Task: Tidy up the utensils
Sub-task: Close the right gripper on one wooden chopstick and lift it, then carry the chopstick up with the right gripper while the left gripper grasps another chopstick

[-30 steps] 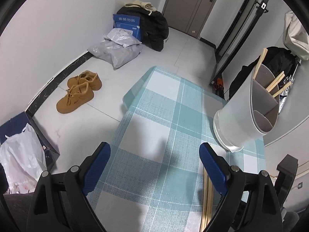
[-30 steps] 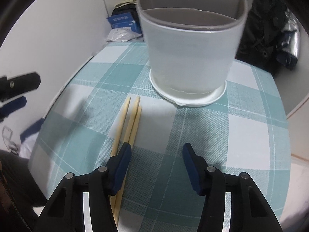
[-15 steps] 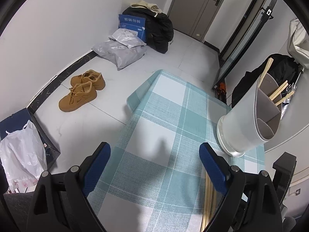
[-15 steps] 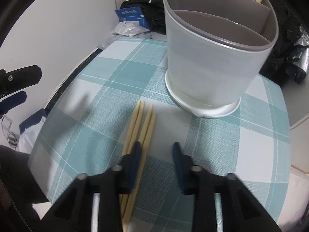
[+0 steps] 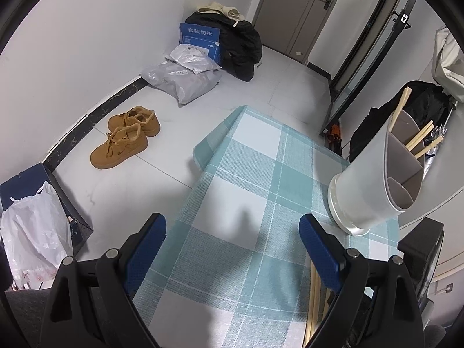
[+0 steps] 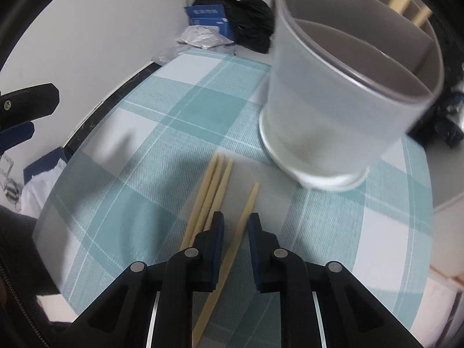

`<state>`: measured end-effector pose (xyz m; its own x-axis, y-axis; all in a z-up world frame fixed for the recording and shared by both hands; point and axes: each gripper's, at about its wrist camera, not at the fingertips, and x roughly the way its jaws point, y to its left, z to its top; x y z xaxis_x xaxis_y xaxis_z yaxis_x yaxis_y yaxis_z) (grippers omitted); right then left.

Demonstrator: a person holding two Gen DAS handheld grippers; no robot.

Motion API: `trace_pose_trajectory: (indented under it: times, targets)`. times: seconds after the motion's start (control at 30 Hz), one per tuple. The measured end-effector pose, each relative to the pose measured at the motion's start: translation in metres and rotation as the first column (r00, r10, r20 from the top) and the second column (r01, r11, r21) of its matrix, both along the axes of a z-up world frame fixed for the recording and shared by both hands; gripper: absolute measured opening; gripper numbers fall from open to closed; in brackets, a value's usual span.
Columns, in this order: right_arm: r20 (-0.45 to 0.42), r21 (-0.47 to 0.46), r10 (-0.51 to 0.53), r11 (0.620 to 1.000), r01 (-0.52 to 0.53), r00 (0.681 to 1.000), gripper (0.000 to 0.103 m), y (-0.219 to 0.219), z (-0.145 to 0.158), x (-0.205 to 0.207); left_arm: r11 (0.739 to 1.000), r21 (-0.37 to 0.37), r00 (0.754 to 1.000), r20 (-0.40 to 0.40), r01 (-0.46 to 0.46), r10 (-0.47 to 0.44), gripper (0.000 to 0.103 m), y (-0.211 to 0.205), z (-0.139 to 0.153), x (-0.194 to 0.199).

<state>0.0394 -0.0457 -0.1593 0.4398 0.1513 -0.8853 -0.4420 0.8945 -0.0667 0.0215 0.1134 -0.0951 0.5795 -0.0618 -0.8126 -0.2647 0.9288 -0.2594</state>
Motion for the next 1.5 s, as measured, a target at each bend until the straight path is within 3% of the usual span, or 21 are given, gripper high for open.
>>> trace_pose_trajectory:
  times: [0.1,0.33,0.63,0.8,0.93,1.0,1.17,1.4,1.5]
  targets:
    - [-0.028,0.009,0.024,1.000,-0.024,0.999,0.006,-0.005,0.000,-0.002,1.000,-0.009,1.000,-0.011,-0.015,0.015,0.090,0.004,-0.002,-0.001]
    - [-0.076,-0.006,0.055,0.998,-0.056,0.996,0.006,-0.027,0.002,-0.016,1.000,-0.016,1.000,-0.011,-0.019,0.019,0.090,0.004,-0.001,-0.001]
    - [-0.030,-0.056,0.084,0.995,-0.085,0.996,0.009,-0.011,0.002,-0.010,1.000,0.006,1.000,-0.026,-0.013,0.013,0.090,0.002,-0.005,-0.001]
    - [-0.023,0.004,0.044,0.999,-0.044,0.999,0.004,-0.019,0.003,-0.005,1.000,0.013,0.999,-0.049,0.008,-0.007,0.090,-0.001,-0.012,0.001]
    - [-0.039,0.123,-0.037,0.992,0.041,0.999,0.004,-0.044,0.013,-0.001,0.995,0.009,0.992,-0.080,0.103,-0.102,0.090,-0.021,-0.018,0.007]
    - [-0.042,0.196,-0.078,0.977,0.084,0.996,0.004,-0.059,0.023,0.001,0.984,0.008,0.980,-0.099,0.175,-0.174,0.090,-0.036,-0.022,0.009]
    - [-0.039,0.376,-0.175,0.910,0.177,0.984,0.004,-0.100,0.051,0.004,0.946,0.094,0.943,-0.158,0.311,-0.295,0.090,-0.075,-0.033,0.007]
    - [-0.054,0.535,-0.281,0.802,0.265,0.958,0.004,-0.148,0.067,-0.001,0.931,0.127,0.922,-0.235,0.343,-0.308,0.090,-0.088,-0.046,0.009]
    - [-0.039,0.576,-0.302,0.772,0.268,0.953,0.004,-0.161,0.076,-0.004,0.938,0.123,0.922,-0.265,0.324,-0.284,0.090,-0.087,-0.052,0.010]
